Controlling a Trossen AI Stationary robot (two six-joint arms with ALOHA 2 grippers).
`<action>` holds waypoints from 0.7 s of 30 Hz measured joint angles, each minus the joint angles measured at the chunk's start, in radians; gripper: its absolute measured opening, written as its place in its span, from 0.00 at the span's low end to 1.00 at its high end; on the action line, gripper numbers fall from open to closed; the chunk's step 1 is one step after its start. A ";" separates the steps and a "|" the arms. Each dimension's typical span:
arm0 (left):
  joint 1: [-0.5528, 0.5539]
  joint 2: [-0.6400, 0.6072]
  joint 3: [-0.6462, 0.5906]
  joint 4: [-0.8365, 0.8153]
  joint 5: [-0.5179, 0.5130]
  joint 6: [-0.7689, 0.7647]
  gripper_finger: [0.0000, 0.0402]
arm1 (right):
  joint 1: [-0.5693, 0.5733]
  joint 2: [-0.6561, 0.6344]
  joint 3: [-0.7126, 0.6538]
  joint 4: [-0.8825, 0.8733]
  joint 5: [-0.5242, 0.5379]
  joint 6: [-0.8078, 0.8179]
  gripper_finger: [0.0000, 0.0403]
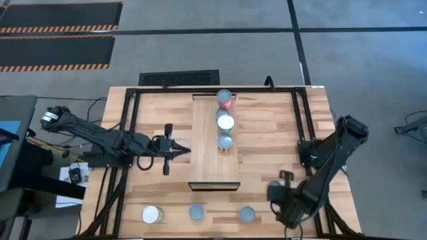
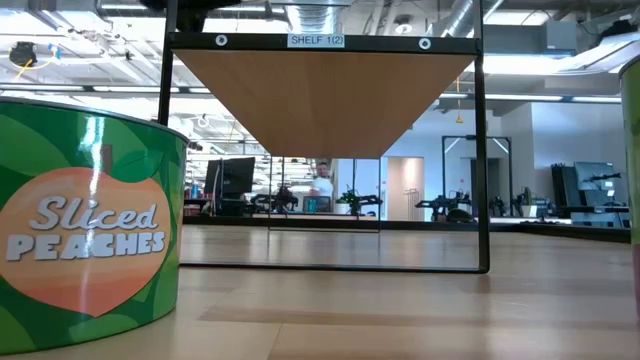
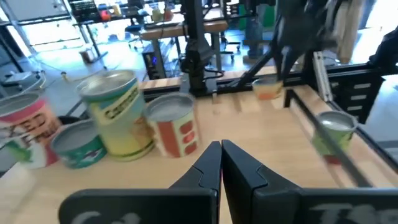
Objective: Pick and place cans onto a shelf
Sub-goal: Put the small yellow can on the shelf aligned with the other small blue can
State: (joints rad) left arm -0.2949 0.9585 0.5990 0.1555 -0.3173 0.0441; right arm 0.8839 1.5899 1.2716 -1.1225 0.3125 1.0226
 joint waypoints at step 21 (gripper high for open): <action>0.172 -0.189 -0.162 0.025 0.068 0.064 0.00 | -0.507 0.223 0.575 0.240 -0.075 -1.217 0.05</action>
State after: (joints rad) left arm -0.1225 0.7691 0.4374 0.1805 -0.2493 0.1086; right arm 0.3774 1.8124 1.8468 -0.8822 0.2371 -0.1946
